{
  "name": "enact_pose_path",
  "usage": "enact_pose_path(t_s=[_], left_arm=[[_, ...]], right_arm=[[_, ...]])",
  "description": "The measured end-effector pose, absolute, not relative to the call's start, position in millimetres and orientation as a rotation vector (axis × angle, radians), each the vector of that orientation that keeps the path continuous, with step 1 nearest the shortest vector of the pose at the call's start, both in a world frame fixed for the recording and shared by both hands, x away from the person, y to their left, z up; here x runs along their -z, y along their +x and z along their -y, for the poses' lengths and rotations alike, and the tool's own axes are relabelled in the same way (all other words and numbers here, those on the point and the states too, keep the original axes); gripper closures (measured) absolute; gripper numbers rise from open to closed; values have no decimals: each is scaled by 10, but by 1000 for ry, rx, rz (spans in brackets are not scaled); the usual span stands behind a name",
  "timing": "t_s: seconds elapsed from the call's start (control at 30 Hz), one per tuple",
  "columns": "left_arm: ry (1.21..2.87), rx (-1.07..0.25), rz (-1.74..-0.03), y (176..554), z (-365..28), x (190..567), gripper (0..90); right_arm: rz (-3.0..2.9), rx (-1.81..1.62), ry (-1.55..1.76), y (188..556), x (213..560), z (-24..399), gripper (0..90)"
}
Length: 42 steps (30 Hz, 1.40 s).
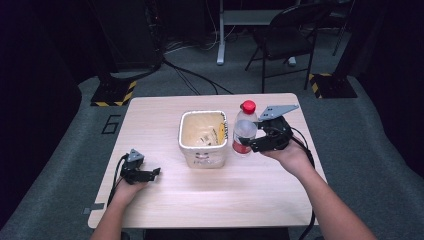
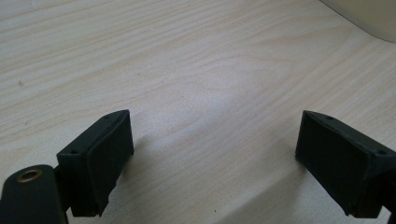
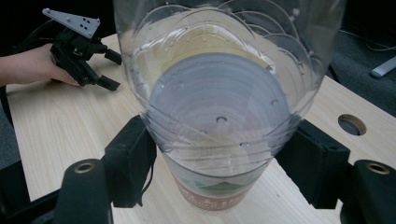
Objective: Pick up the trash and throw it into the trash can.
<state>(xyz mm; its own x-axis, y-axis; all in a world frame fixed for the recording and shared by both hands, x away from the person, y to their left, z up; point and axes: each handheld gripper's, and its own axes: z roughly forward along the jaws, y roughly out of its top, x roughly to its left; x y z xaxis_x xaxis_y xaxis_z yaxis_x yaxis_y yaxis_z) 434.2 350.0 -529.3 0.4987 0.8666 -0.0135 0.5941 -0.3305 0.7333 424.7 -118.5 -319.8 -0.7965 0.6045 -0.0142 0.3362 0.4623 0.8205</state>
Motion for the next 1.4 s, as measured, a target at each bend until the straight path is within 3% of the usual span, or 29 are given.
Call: enact_pose_path(t_s=[0.77, 1.4], left_arm=[[2052, -505, -1195, 4342, -3500, 5292, 109], [2052, -505, -1194, 4342, -3500, 5293, 109]], right_arm=[[-2396, -1263, 732, 4273, 2835, 1058, 294], [-2386, -1320, 697, 4392, 2769, 752, 294]])
